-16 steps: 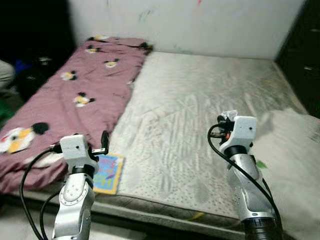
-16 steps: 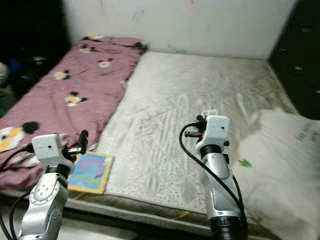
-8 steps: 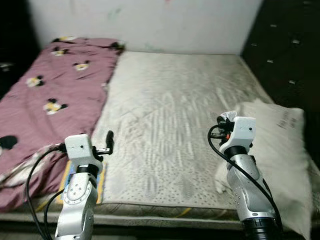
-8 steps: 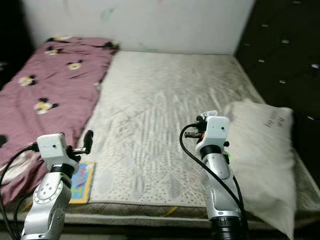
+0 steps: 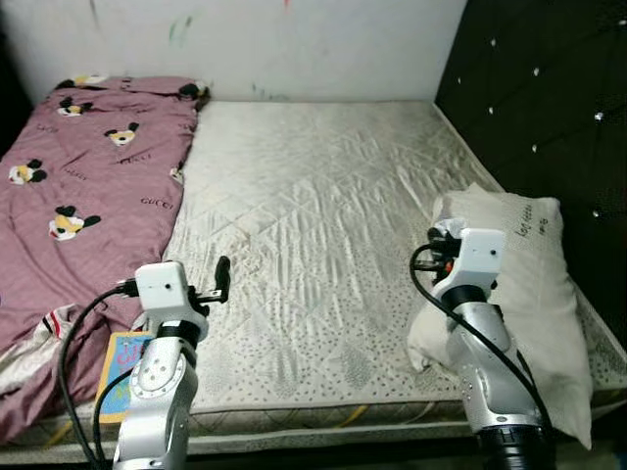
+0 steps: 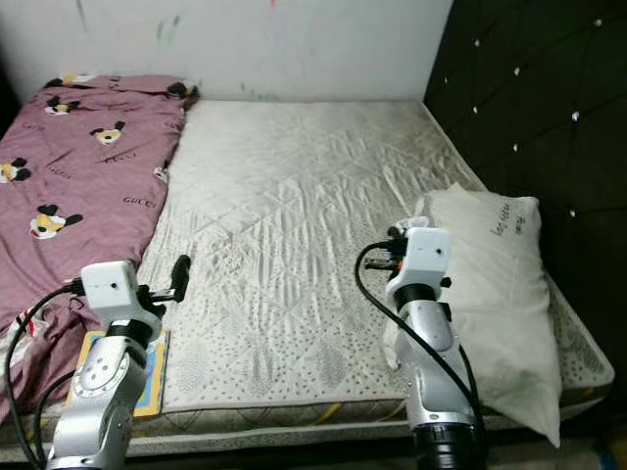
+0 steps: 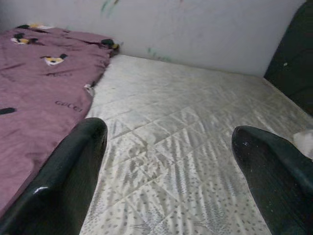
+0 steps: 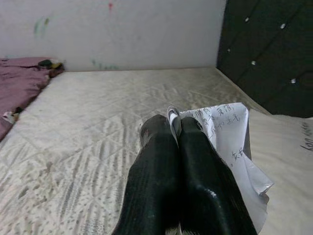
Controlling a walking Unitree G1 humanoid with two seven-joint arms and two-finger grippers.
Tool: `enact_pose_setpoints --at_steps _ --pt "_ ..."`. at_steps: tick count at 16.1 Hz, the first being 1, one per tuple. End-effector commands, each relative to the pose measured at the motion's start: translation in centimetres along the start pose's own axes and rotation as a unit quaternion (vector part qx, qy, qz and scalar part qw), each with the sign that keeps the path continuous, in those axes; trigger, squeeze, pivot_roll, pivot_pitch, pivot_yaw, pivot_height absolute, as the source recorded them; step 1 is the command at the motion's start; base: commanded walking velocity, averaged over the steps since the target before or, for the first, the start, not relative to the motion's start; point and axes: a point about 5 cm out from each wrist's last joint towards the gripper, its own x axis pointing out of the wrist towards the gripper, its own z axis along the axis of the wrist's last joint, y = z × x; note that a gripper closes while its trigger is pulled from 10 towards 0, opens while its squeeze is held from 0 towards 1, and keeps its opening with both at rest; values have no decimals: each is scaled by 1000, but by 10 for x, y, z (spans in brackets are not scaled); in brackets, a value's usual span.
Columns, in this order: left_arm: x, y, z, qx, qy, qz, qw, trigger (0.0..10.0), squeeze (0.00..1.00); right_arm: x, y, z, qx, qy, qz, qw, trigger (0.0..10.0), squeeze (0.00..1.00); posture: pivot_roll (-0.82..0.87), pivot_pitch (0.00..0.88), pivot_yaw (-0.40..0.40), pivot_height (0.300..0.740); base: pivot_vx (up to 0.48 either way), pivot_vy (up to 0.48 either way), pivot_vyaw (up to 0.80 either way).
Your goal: Clean up the room
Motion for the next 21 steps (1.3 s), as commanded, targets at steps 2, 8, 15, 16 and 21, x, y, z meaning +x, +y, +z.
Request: enact_pose_setpoints --at_steps 2,8,15,16,21 --pt "-2 3 -1 4 4 3 1000 10000 0 1 3 1 4 -1 3 1000 10000 0 -5 0 5 740 0 247 -800" --pt "-2 2 0 5 1 2 1000 10000 0 1 8 0 5 0 12 1000 10000 0 2 0 4 740 0 292 -100" --pt "-2 1 0 7 1 -1 1000 10000 0 2 10 0 1 0 17 1000 10000 0 2 0 4 740 0 256 0" --pt "-2 1 1 9 -4 -1 1000 10000 0 3 10 0 1 0 19 1000 10000 0 2 0 4 740 0 0 0" --pt "-3 1 1 8 -4 2 1000 10000 0 3 13 0 -7 -5 33 999 10000 0 7 0 2 740 0 0 0"
